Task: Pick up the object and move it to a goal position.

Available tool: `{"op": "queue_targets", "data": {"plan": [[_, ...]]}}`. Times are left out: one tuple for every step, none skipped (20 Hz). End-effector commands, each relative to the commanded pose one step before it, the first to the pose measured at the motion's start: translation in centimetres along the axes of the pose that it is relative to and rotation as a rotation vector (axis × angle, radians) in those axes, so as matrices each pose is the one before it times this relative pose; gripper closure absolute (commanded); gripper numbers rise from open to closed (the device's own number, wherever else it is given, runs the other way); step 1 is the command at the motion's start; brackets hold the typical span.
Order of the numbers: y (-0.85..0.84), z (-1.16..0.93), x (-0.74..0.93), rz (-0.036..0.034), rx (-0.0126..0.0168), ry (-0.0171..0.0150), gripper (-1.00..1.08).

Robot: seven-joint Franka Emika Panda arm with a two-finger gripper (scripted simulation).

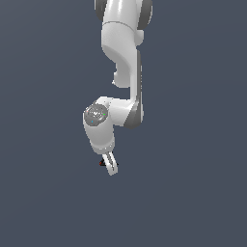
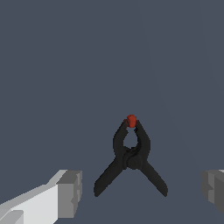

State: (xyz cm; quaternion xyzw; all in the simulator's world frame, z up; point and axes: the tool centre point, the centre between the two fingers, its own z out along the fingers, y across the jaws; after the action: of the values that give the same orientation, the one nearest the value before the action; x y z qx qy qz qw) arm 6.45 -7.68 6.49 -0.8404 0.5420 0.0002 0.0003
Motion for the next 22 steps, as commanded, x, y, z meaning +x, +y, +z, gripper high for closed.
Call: {"op": "queue_targets", "data": {"plan": [[-0.004,0.117,0.105,0.01289,-0.00022,0.00057,-0.92],[-0.004,0.009,-0.001,0.00069,-0.00004,0.00002,-0.92],[0.020,-0.031,-0.029,-0.00497,-0.00019,-0.00030,-0.92],[-0.001,0.037,-0.002,0.00000,0.00000,0.00000,-0.92],[-0.002,0.111,-0.007,0.00000,0.00000,0.00000,-0.92],[-0.004,0.184,-0.012,0.00000,0.00000,0.00000,-0.92],[0.019,0.255,0.023,0.00069,0.00003,-0.00001,-0.92],[-0.005,0.329,-0.023,0.00000,0.00000,0.00000,-0.92],[0.019,0.399,0.011,0.00069,0.00003,-0.00002,-0.92],[0.019,0.470,0.005,0.00069,0.00003,-0.00002,-0.92],[0.020,0.538,-0.001,0.00069,0.00003,-0.00002,-0.92],[0.020,0.594,-0.007,0.00069,0.00003,-0.00002,-0.92],[0.020,0.544,-0.002,0.00069,0.00003,-0.00002,-0.92],[0.018,0.464,0.006,0.00069,0.00003,-0.00001,-0.92],[-0.009,0.386,-0.025,0.00000,0.00000,0.00000,-0.92],[0.010,0.303,0.026,0.00069,0.00003,0.00003,-0.92],[-0.019,0.226,-0.003,0.00000,0.00000,0.00000,-0.92],[-0.025,0.147,0.009,0.00000,0.00000,0.00000,-0.92],[-0.031,0.069,0.020,0.00000,0.00000,0.00000,-0.92],[-0.031,0.001,0.026,0.00000,0.00000,0.00000,-0.92],[-0.012,-0.013,0.012,0.00000,0.00000,0.00000,-0.92],[0.000,0.000,0.000,0.00000,0.00000,0.00000,1.08]]}}
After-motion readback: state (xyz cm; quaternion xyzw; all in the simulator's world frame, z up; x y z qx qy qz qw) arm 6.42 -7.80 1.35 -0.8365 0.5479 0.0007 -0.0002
